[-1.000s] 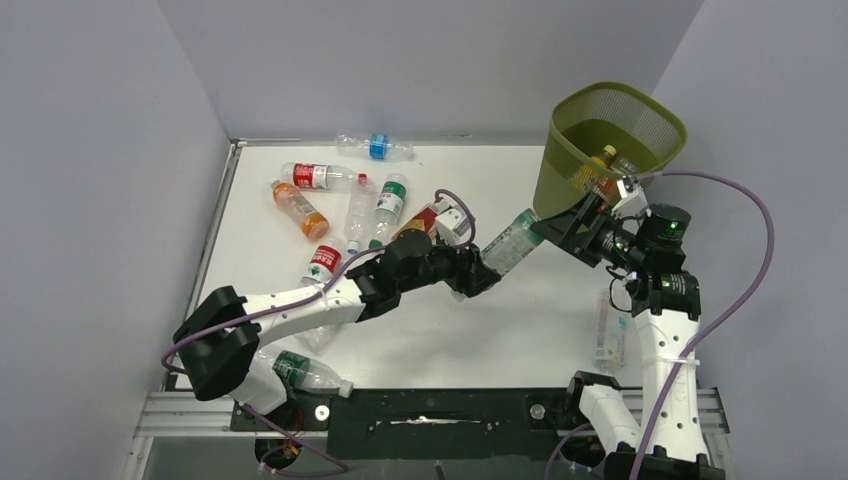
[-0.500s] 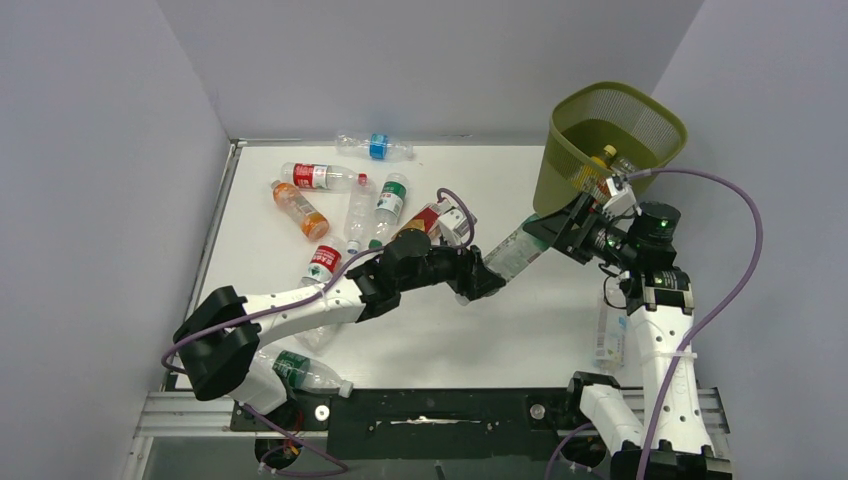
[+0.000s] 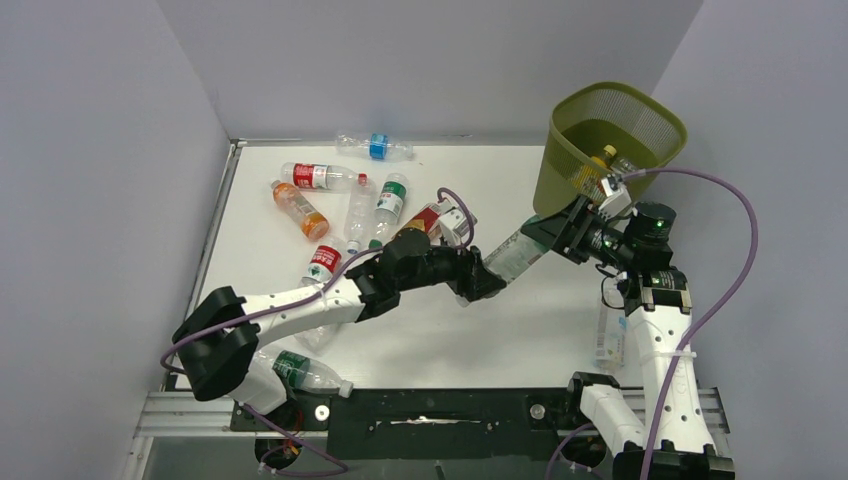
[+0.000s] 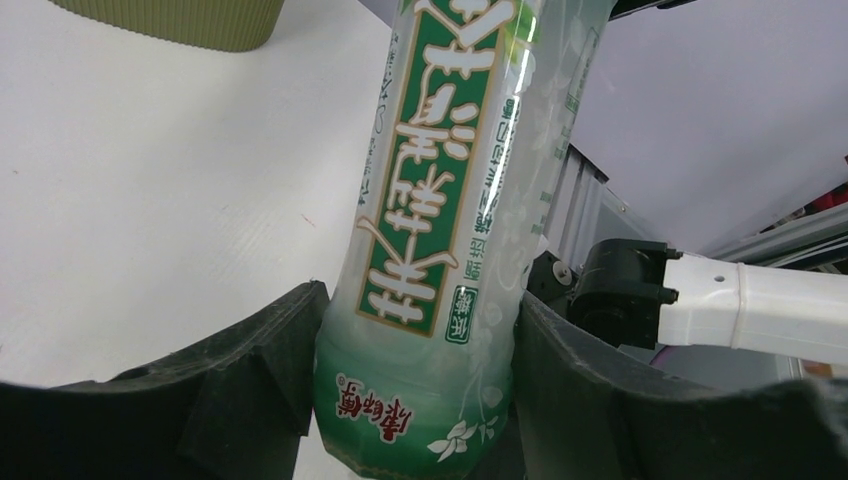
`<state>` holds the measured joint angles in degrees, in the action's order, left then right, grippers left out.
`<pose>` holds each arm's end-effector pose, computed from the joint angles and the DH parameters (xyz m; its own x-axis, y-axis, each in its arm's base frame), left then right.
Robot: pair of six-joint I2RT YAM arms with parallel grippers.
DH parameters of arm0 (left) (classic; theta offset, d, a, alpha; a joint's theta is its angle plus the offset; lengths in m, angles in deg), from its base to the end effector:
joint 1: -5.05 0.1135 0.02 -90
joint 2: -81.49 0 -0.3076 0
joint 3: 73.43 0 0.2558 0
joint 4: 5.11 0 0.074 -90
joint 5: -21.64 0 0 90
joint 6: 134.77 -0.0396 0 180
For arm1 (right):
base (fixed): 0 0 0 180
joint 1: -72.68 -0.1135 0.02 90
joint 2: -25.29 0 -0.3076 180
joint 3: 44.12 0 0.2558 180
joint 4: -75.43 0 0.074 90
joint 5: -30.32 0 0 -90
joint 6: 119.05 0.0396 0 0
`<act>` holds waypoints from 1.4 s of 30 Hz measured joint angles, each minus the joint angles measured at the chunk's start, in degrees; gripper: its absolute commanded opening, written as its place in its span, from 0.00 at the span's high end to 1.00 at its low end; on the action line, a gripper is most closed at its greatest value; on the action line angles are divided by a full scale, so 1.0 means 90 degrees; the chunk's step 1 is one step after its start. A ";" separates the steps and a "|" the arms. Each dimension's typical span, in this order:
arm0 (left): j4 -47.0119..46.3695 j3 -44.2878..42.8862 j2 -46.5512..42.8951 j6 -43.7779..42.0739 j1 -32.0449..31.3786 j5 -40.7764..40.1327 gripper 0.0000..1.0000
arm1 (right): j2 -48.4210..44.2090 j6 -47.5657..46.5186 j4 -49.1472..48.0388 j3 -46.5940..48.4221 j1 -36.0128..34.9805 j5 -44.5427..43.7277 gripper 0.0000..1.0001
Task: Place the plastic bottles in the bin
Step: Pick up the plastic bottle at the center of the board.
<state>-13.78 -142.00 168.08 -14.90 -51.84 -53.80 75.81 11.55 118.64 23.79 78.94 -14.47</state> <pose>0.1860 -0.3035 0.3232 -0.5482 -0.0418 -0.8353 0.7763 0.3461 -0.5268 0.1624 0.0105 0.3830 -0.6920 0.5371 -0.4823 -0.1421 0.5537 0.8205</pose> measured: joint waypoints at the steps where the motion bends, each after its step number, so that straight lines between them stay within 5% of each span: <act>1: 0.0029 0.0000 -0.0012 -0.0002 0.0000 -0.0005 0.25 | 0.0000 -0.0005 0.0017 0.0000 0.0000 -0.0002 0.48; 2: 0.0070 0.0000 -0.0032 0.0000 0.0000 -0.0010 0.13 | 0.0000 -0.0012 0.0041 0.0000 -0.0005 0.0000 0.48; 3: 0.0112 0.0000 -0.0063 -0.0010 0.0000 0.0005 0.12 | 0.0000 -0.0022 0.0053 0.0000 -0.0007 0.0002 0.49; 42: 0.4160 -0.0894 -0.1875 0.0357 0.0304 -0.0979 0.11 | -0.0775 -0.0612 0.0073 -0.1336 -0.0041 -0.0464 0.48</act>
<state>23.66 -150.04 151.21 -11.69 -49.10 -62.60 68.84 6.05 119.30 11.77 78.57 -18.65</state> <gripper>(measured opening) 0.892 0.647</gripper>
